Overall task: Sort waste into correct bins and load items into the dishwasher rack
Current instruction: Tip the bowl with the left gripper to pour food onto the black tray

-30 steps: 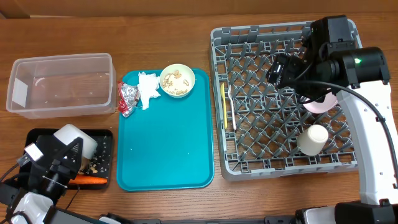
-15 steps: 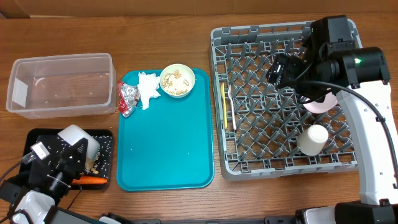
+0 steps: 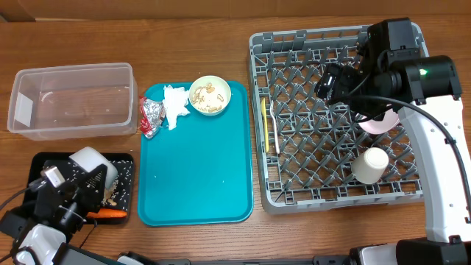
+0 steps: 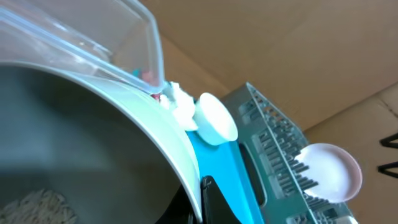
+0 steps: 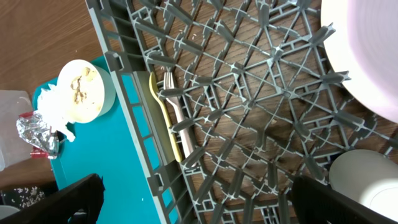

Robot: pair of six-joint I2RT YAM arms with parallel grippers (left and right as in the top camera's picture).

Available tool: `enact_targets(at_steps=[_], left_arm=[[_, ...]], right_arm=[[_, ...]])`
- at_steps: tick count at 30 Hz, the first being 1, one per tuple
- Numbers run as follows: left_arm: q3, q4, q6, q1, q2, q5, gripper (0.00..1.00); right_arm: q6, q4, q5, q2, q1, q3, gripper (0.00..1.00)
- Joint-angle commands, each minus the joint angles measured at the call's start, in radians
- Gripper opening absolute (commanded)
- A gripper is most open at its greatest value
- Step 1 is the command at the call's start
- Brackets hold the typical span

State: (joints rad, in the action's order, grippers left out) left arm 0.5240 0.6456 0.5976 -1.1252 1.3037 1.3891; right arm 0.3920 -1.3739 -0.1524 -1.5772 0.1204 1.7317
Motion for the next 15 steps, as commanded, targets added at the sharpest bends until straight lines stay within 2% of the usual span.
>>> enact_targets(at_steps=[1, 2, 5, 8, 10, 11, 13, 15], left_arm=[[-0.006, -0.003, -0.075, 0.008, -0.002, 0.018, 0.04], [-0.007, -0.016, -0.045, 0.014, -0.002, 0.013, 0.04], [-0.007, -0.033, -0.067, 0.013, -0.002, 0.092, 0.04], [-0.007, -0.028, -0.028, 0.013, -0.002, 0.163, 0.04], [-0.011, -0.028, 0.027, 0.023, -0.002, 0.146, 0.04], [-0.011, -0.037, 0.022, 0.026, -0.001, 0.119, 0.04], [-0.011, -0.049, -0.090, 0.025, 0.003, 0.137, 0.04], [-0.012, -0.049, -0.048, 0.029, 0.003, 0.189, 0.04]], right_arm=[[0.000, 0.008, 0.001, 0.011, 0.002, 0.017, 1.00], [0.000, 0.008, 0.001, 0.011, 0.002, 0.017, 1.00], [0.000, 0.006, -0.006, 0.011, 0.002, 0.017, 1.00], [0.000, 0.006, -0.006, 0.011, 0.002, 0.017, 1.00], [0.000, 0.002, -0.006, 0.011, 0.002, 0.017, 1.00], [0.000, 0.003, -0.006, 0.011, 0.002, 0.017, 1.00], [0.000, 0.003, -0.006, 0.011, 0.002, 0.017, 1.00], [0.000, 0.003, -0.006, 0.011, 0.002, 0.017, 1.00]])
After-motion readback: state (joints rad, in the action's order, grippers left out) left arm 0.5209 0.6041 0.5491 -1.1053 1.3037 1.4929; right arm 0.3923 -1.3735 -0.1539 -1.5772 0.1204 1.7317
